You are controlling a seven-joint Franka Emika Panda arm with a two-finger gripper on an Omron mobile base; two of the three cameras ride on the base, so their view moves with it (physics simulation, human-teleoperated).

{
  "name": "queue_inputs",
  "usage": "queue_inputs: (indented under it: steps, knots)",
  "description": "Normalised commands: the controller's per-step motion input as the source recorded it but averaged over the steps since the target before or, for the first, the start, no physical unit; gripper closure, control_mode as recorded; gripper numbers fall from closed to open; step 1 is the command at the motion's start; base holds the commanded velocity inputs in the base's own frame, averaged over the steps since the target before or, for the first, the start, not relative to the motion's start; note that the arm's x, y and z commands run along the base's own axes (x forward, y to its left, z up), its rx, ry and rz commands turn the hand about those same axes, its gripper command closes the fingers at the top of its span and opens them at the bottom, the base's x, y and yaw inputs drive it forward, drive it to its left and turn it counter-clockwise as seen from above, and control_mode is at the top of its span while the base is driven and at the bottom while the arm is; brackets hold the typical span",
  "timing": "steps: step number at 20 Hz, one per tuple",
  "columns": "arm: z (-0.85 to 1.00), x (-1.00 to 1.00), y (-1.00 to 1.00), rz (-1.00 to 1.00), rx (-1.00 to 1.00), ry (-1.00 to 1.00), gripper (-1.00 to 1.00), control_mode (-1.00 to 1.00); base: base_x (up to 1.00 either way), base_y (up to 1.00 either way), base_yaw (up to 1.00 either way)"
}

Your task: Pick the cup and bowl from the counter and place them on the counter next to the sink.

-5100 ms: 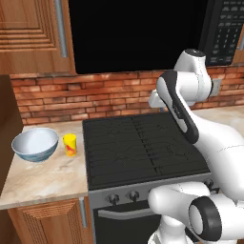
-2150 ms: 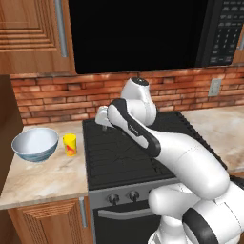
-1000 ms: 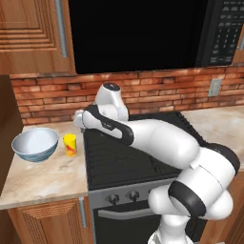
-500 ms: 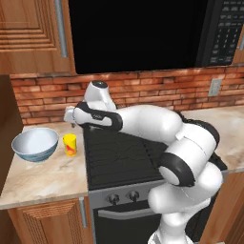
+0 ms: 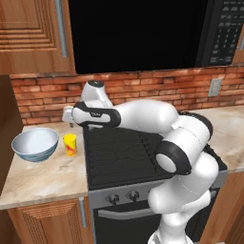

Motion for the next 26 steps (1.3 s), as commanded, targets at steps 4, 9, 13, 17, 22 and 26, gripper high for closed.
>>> queue_inputs:
  steps: [4,9,13,17,22,26]
  knots:
    - [-0.18,0.29,0.0,0.0,0.0,0.0,-1.0,-1.0,0.0,0.0,0.0]
    - [-0.14,0.33,0.0,0.0,0.0,0.0,-1.0,-1.0,0.0,0.0,0.0]
    - [-0.13,0.1,0.0,0.0,0.0,0.0,-1.0,-1.0,0.0,0.0,0.0]
    - [-0.25,0.11,0.05,0.0,0.0,0.0,-1.0,-1.0,0.0,0.0,0.0]
    - [-0.26,0.07,0.11,0.0,0.0,0.0,-1.0,-1.0,0.0,0.0,0.0]
    - [-0.32,0.0,0.05,0.0,0.0,0.0,-1.0,-1.0,0.0,0.0,0.0]
